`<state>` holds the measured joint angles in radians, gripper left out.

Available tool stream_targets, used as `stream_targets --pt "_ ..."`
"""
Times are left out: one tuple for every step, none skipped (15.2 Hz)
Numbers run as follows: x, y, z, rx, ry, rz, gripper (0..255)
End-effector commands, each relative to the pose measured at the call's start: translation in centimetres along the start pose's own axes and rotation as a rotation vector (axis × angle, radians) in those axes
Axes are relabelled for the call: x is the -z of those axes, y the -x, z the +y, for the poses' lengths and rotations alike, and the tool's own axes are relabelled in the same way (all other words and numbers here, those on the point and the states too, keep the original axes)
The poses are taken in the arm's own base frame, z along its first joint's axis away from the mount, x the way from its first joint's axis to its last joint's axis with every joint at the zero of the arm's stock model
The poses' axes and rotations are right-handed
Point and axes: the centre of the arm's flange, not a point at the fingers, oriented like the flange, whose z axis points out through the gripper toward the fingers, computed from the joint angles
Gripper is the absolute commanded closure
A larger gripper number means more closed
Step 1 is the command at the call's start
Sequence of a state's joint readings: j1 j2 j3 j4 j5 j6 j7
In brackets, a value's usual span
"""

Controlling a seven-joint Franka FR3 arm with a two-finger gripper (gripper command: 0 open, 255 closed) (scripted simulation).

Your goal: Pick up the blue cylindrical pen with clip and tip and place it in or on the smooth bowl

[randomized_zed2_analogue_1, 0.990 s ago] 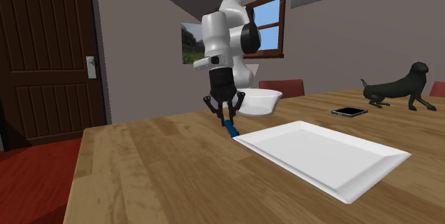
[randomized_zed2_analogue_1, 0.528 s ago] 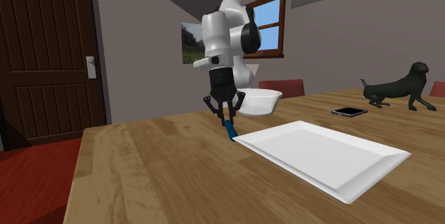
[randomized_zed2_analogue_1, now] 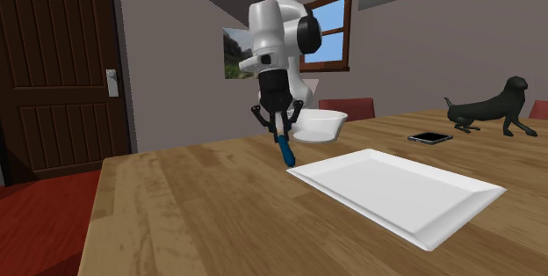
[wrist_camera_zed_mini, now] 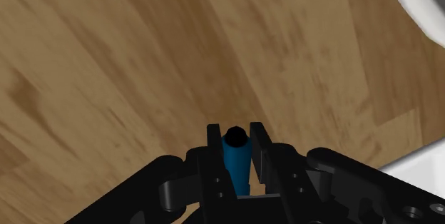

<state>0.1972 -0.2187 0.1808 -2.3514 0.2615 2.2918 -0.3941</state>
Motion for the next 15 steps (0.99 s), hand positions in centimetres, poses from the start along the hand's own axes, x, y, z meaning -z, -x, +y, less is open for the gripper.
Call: stream_targets --pt "0.9 -0.1 -0.1 0.000 0.000 0.000 255" --pt "1.4 -0.2 -0.2 0.000 0.000 0.000 255" --pt "2.0 -0.4 -0.2 0.000 0.000 0.000 255" --pt "2.5 -0.5 -0.3 0.000 0.000 0.000 255" --pt "3.0 -0.6 -0.3 0.000 0.000 0.000 255" --pt "3.5 -0.7 -0.4 0.000 0.000 0.000 255" --pt "4.0 -0.8 -0.5 0.000 0.000 0.000 255" --pt "4.5 -0.9 -0.5 0.000 0.000 0.000 255" --pt "5.0 -1.0 -0.6 0.000 0.000 0.000 255" --pt "5.6 -1.1 -0.6 0.000 0.000 0.000 255" --pt "6.1 -1.2 -0.7 0.000 0.000 0.000 255" --pt "6.6 -1.3 -0.7 0.000 0.000 0.000 255" --pt "7.1 -1.4 -0.8 0.000 0.000 0.000 255" --pt "7.6 -1.5 -0.9 0.000 0.000 0.000 255" --pt "8.1 -1.6 -0.9 0.000 0.000 0.000 255"
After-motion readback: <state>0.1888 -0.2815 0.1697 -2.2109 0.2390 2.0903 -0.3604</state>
